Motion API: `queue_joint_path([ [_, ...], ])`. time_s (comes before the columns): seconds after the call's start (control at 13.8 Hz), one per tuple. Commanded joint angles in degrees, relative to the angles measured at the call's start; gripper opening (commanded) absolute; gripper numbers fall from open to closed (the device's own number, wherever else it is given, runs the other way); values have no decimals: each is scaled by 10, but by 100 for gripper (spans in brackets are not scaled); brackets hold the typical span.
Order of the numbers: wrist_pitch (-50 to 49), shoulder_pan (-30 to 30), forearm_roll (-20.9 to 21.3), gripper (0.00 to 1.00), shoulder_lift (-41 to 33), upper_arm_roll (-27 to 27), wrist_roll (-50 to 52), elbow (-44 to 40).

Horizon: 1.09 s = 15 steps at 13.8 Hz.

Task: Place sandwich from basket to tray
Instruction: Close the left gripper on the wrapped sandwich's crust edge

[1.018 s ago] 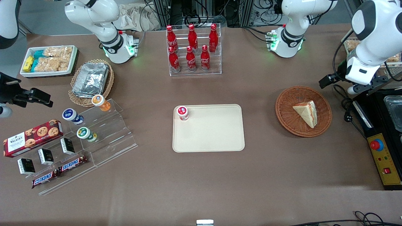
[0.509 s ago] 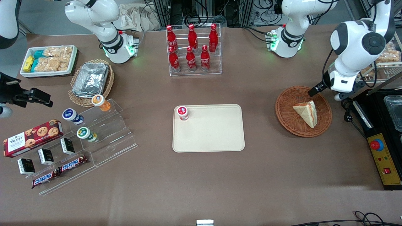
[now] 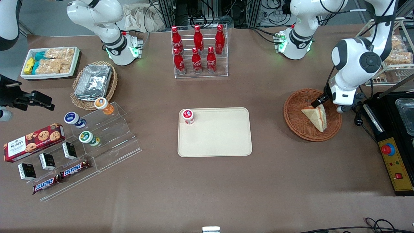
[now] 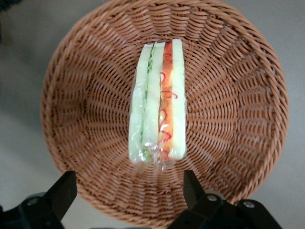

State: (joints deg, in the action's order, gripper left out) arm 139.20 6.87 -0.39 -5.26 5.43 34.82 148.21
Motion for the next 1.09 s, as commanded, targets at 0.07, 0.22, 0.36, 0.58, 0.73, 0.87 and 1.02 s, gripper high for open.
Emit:
queue_joint_path([
  [0.07,57,0,-6,100,52,3,28,-5],
  [0.22,76,0,-6,100,70,3,29,-5],
  [0.36,95,0,-6,100,84,3,29,-6],
  [0.58,118,0,-7,100,97,2,29,-8],
  [0.73,120,0,-7,87,101,3,34,-9],
  [0.87,120,0,-3,47,100,3,45,-14],
  [1.02,119,-1,0,33,97,3,42,-20],
])
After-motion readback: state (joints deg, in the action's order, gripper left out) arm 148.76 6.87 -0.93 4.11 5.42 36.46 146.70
